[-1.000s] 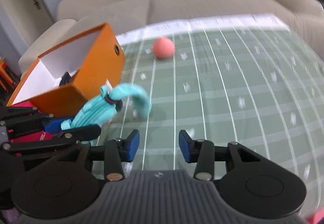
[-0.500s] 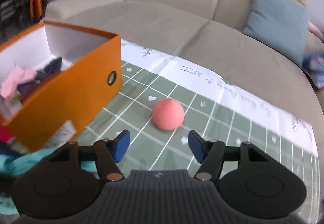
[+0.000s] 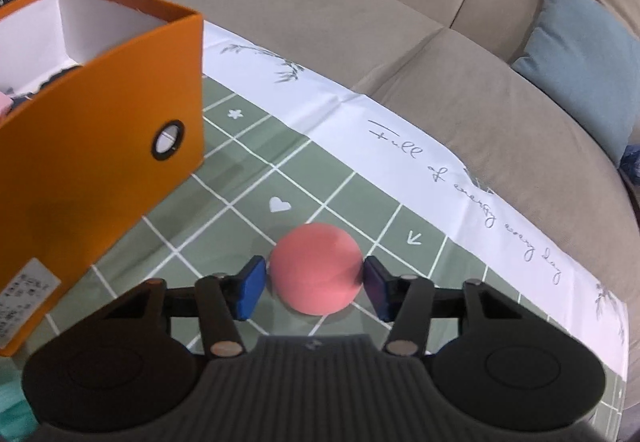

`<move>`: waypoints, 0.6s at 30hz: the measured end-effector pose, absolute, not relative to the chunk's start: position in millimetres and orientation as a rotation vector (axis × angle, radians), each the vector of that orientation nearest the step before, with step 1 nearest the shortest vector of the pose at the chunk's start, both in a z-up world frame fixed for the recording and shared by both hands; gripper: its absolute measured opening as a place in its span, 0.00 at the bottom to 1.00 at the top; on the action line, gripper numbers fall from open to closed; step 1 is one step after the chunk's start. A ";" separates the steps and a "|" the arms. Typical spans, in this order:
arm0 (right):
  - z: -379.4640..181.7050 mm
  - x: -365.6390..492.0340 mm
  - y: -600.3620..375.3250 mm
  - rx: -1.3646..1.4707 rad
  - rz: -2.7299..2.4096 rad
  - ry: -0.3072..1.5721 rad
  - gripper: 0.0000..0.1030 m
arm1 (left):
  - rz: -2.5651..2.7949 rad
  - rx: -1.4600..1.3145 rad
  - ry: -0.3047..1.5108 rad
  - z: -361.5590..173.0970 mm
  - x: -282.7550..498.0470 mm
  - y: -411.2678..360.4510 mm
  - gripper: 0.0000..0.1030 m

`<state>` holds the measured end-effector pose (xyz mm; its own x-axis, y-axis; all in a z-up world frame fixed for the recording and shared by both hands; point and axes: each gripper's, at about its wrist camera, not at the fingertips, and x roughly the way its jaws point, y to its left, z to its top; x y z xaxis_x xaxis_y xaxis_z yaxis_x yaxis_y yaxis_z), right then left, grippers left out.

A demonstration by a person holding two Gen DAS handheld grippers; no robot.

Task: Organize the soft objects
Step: 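Lift the teal pouch with the left tool while the right grasps the pink ball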

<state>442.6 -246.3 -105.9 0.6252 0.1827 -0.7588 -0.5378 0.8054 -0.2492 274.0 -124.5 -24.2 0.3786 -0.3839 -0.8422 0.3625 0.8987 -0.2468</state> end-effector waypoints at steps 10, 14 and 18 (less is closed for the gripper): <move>-102.1 437.9 -246.5 -0.463 0.407 0.801 0.38 | -0.478 -0.036 1.078 -17.0 268.5 -119.5 0.22; -91.8 424.5 -244.2 -0.492 0.408 0.792 0.38 | -0.487 -0.039 1.070 -10.5 262.4 -116.5 0.22; -75.8 408.1 -244.2 -0.507 0.406 0.786 0.38 | -0.487 -0.043 1.053 0.2 250.5 -111.5 0.22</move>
